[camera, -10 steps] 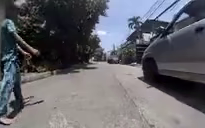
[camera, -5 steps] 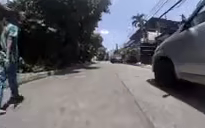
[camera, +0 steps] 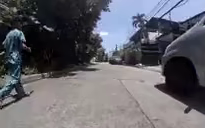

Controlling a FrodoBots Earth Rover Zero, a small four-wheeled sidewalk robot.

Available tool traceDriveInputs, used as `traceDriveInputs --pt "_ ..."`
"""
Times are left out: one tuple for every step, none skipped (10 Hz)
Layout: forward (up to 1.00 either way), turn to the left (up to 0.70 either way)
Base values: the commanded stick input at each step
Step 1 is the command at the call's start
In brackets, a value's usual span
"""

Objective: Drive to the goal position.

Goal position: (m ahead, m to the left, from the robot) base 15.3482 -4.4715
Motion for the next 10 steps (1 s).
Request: traceDriveInputs --pt "1.00 -0.18" --pt "1.00 0.03" --pt "1.00 0.05" --pt "1.00 -0.09" --pt "1.00 -0.35" --pt "1.00 -0.27" --pt "1.00 -0.02" --pt "1.00 -0.06" --pt "1.00 -0.22" --pt "1.00 -0.35"
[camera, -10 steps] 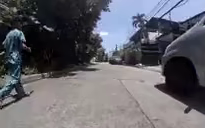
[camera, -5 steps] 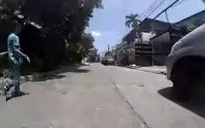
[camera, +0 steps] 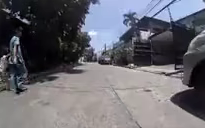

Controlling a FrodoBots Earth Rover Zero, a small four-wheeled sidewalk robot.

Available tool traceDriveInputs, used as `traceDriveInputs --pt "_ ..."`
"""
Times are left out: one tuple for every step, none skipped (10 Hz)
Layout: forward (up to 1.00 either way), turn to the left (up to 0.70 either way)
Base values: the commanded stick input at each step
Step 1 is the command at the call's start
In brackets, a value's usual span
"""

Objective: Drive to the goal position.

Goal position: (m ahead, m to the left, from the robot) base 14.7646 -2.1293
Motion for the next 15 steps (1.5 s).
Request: traceDriveInputs --pt "1.00 -0.35" --pt "1.00 -0.10" --pt "1.00 0.05" --pt "1.00 0.05" --pt "1.00 0.05" --pt "1.00 0.05" --pt "1.00 0.05" --pt "1.00 0.05" --pt "1.00 0.05" --pt "1.00 0.05" --pt "1.00 0.05" --pt "1.00 0.05" --pt "1.00 0.05" --pt "1.00 0.05" --pt "1.00 0.05"
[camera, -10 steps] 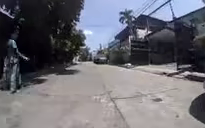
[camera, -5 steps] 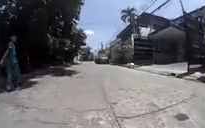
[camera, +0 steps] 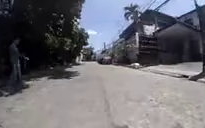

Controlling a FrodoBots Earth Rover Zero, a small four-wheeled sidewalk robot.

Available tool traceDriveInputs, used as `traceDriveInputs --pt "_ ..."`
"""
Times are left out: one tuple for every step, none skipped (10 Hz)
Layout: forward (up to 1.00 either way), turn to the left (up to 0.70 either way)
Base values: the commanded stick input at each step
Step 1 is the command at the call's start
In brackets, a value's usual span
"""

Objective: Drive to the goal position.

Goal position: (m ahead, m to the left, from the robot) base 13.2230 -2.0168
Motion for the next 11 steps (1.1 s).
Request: traceDriveInputs --pt "1.00 0.05" --pt "1.00 0.05" --pt "1.00 0.05" --pt "1.00 0.05" --pt "1.00 0.05" --pt "1.00 0.05" --pt "1.00 0.05" --pt "1.00 0.05" --pt "1.00 0.05" --pt "1.00 0.05" --pt "1.00 0.05"
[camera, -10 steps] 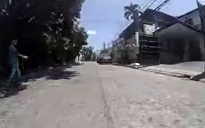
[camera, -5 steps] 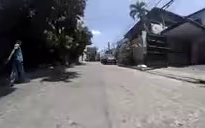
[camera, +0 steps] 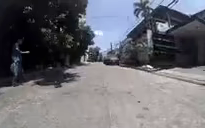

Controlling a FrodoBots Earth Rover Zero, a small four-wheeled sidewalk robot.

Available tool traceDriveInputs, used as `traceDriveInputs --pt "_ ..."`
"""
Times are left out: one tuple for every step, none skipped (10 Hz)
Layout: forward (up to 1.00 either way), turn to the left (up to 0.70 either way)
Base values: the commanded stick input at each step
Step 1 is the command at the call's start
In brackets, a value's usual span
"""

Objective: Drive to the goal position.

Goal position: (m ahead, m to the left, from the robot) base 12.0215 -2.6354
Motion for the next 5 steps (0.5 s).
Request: traceDriveInputs --pt "1.00 0.05" --pt "1.00 0.05" --pt "1.00 0.01" --pt "1.00 -0.16" --pt "1.00 -0.35"
